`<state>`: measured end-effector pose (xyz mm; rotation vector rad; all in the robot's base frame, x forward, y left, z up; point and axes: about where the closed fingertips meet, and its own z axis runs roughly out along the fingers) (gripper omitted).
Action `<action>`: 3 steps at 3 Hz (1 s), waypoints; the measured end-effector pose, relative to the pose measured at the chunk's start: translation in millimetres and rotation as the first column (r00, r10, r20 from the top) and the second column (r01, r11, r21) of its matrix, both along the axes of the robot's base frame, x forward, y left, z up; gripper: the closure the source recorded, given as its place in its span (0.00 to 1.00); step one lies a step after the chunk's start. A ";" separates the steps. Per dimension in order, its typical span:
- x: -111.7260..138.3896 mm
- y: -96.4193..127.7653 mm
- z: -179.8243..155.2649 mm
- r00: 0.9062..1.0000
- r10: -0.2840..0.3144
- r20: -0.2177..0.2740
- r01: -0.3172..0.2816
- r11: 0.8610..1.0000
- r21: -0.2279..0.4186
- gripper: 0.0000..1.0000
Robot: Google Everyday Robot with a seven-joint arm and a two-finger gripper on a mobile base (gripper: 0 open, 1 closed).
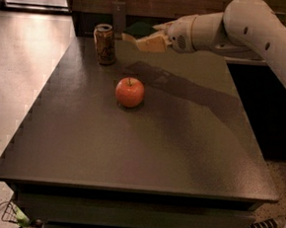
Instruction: Move sponge near orange can
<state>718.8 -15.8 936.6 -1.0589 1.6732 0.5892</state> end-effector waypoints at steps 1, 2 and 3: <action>11.6 7.4 -48.9 1.000 0.016 -0.020 -0.014 0.996 0.086 1.00; 8.9 10.2 -76.8 0.999 0.027 -0.030 -0.023 0.991 0.134 1.00; 8.3 13.7 -78.0 0.999 0.034 -0.029 -0.030 0.990 0.136 0.83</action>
Offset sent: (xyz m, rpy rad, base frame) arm 0.0063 0.0068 -0.1097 0.1910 0.0416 0.0288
